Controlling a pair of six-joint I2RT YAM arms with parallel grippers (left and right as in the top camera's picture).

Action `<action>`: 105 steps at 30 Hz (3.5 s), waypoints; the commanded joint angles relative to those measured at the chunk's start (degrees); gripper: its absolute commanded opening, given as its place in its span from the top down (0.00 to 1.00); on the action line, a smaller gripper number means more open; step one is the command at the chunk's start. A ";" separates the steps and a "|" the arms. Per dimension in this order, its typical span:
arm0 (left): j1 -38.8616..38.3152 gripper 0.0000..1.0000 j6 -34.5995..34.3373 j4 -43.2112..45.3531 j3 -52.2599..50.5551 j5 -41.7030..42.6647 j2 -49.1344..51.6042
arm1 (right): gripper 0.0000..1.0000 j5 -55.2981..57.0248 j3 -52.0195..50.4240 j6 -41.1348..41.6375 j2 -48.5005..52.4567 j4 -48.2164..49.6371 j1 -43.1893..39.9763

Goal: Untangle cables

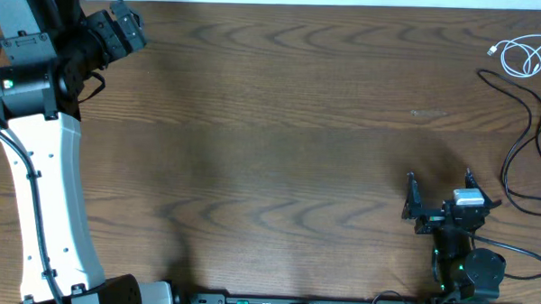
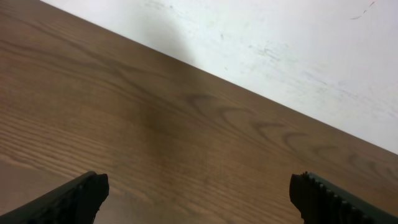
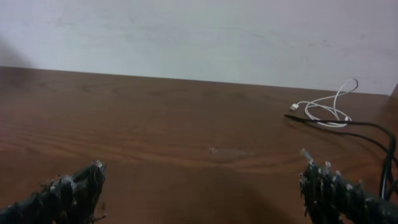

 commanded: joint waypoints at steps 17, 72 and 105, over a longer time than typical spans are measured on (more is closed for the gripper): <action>-0.09 0.02 0.79 -0.04 0.42 0.48 0.04 | 0.01 0.48 -0.04 0.98 -0.31 -0.42 0.22; -7.98 0.02 14.27 46.93 -96.78 -2.12 -80.89 | 0.01 0.48 -0.04 0.98 -0.26 -0.42 0.22; -7.96 0.02 14.32 43.65 -100.74 -3.19 -86.99 | 0.01 0.48 -0.04 0.98 -0.26 -0.42 0.22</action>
